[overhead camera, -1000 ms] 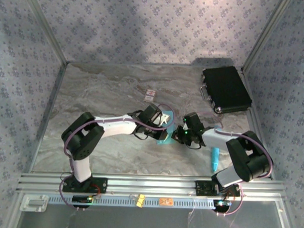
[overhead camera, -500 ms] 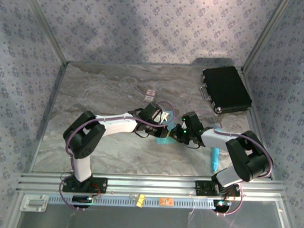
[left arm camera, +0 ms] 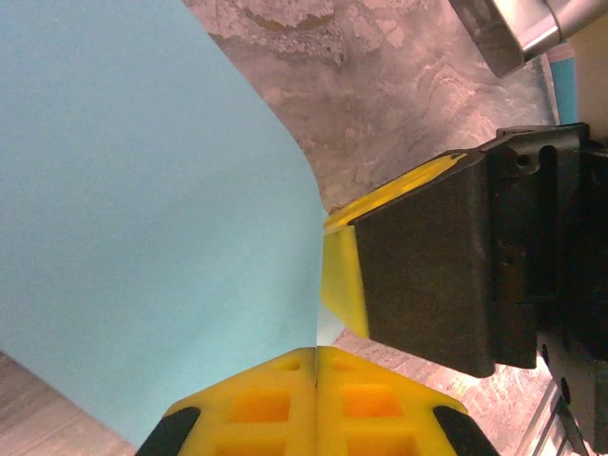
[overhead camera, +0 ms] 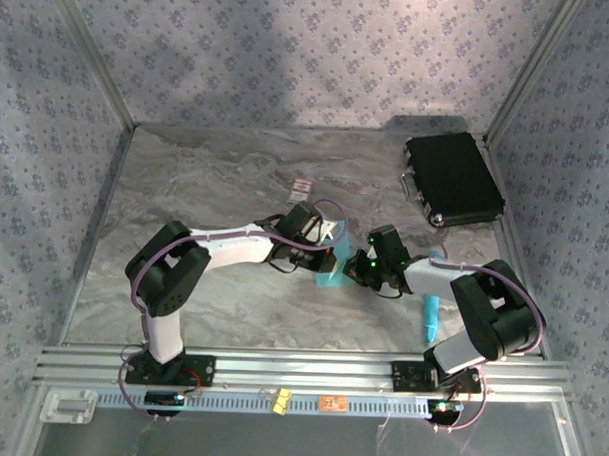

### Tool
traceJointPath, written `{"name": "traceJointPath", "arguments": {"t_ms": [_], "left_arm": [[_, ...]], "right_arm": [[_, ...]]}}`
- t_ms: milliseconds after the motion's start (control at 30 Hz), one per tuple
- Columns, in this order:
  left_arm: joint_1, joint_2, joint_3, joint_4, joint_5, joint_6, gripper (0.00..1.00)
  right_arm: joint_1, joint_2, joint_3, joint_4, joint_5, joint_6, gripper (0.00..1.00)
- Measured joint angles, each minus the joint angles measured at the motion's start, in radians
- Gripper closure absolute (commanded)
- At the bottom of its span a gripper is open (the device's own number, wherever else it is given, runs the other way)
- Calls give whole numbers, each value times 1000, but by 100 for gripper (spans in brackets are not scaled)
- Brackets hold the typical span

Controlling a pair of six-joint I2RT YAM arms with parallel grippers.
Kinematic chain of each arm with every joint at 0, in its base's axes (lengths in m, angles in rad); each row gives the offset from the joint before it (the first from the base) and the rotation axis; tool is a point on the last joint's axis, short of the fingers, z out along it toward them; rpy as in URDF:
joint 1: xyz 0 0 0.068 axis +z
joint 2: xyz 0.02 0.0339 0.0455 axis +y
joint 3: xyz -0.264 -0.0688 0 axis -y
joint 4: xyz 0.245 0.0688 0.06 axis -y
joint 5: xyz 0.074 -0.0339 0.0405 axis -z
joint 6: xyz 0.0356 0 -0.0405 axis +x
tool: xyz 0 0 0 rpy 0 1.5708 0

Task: Fold a paper plane with a square sheet of paper (pick it up from the middle)
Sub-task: Fold the triangle a second time at the center of the table.

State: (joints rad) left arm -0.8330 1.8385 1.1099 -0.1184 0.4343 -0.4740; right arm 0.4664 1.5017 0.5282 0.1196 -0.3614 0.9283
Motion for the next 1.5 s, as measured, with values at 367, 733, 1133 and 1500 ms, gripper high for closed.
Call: {"name": "traceJointPath", "arguments": {"t_ms": [367, 733, 1133, 1500], "left_arm": [[18, 39, 2, -16, -32, 26, 96], [22, 41, 36, -64, -110, 90, 95], [22, 71, 76, -112, -160, 131, 95], [22, 82, 87, -130, -189, 141, 95]], "right_arm": [[-6, 0, 0, -4, -9, -31, 89], [-9, 0, 1, -8, -13, -32, 89], [-9, 0, 1, -8, -13, -32, 89], [-9, -2, 1, -12, -13, -37, 89]]}}
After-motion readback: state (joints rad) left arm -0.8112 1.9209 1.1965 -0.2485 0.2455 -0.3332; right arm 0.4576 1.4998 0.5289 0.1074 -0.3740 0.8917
